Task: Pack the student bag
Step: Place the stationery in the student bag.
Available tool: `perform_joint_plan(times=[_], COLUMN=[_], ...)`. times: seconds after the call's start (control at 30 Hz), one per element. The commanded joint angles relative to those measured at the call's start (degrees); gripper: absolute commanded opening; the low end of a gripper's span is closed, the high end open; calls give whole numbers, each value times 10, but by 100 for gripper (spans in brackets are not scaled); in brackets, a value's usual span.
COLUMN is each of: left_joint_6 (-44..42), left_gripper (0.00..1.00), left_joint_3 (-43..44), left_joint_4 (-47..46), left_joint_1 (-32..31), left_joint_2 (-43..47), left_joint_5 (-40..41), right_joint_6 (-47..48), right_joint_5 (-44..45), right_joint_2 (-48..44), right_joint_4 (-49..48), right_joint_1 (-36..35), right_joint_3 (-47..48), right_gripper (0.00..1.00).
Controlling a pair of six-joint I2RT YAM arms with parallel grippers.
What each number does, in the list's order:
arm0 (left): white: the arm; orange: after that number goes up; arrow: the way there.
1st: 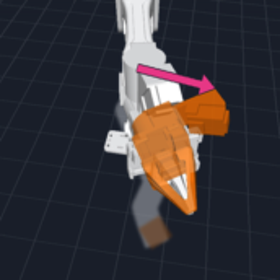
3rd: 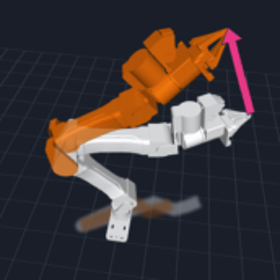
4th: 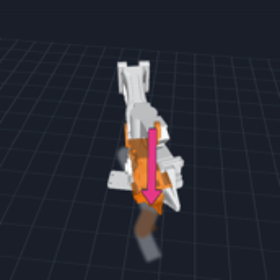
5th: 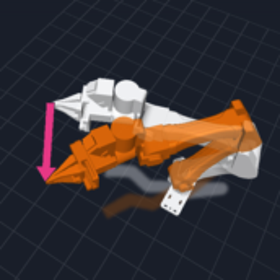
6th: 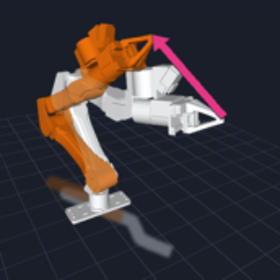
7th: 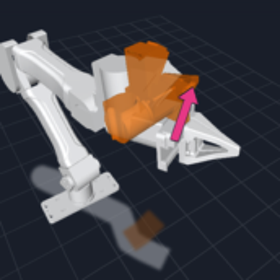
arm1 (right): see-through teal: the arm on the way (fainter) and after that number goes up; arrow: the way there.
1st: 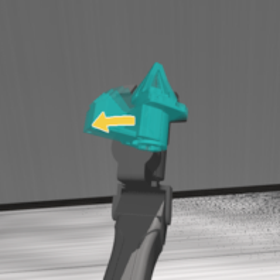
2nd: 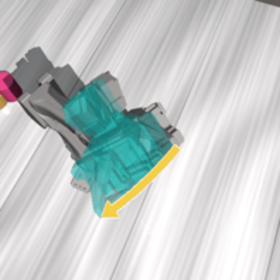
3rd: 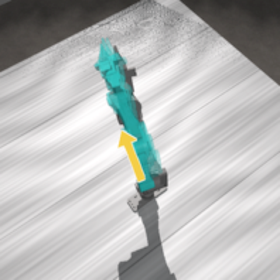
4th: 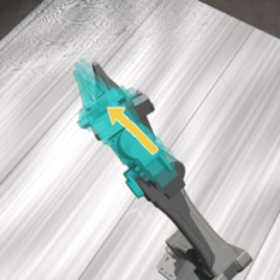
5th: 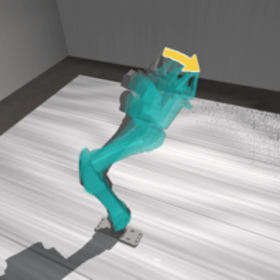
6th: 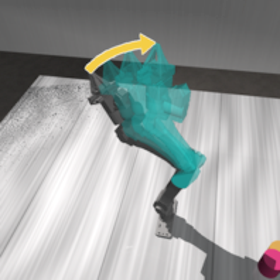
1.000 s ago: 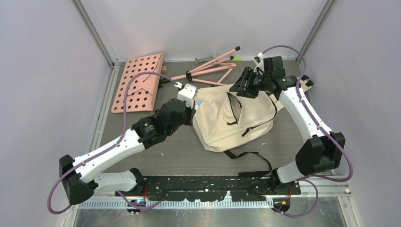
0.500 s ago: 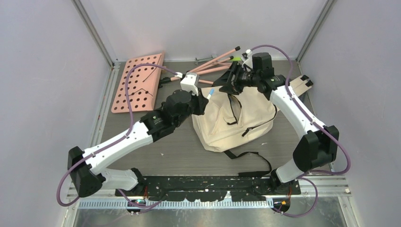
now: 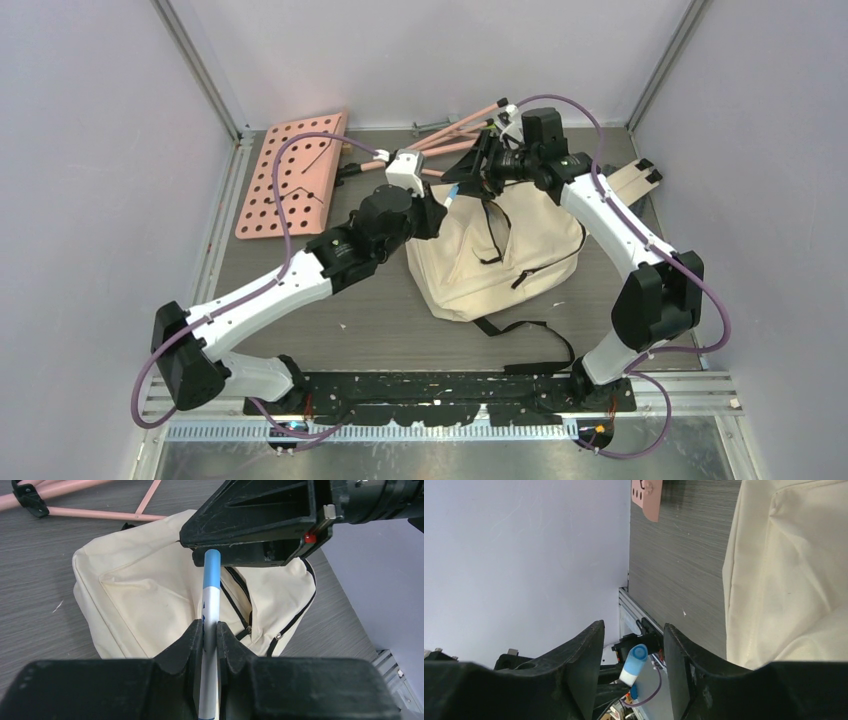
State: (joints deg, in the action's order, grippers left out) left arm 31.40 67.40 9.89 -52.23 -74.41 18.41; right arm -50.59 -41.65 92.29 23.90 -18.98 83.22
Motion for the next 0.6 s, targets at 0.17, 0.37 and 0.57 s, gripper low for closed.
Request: perform_joint_plan(times=[0.17, 0.37, 0.57], left_joint_6=[31, 31, 25], left_gripper=[0, 0, 5], left_joint_3=[33, 48, 41], left_joint_4=[-41, -65, -84], left_joint_1=[22, 31, 32], left_joint_2=[-14, -41, -42], left_joint_5=[13, -5, -20], right_joint_6=[-24, -30, -31], right_joint_5=[-38, -47, -14], right_joint_2=[3, 13, 7], right_joint_4=[-29, -39, -59], right_joint_1=[-7, -11, -8], right_joint_3=[33, 37, 34], right_gripper=[43, 25, 1])
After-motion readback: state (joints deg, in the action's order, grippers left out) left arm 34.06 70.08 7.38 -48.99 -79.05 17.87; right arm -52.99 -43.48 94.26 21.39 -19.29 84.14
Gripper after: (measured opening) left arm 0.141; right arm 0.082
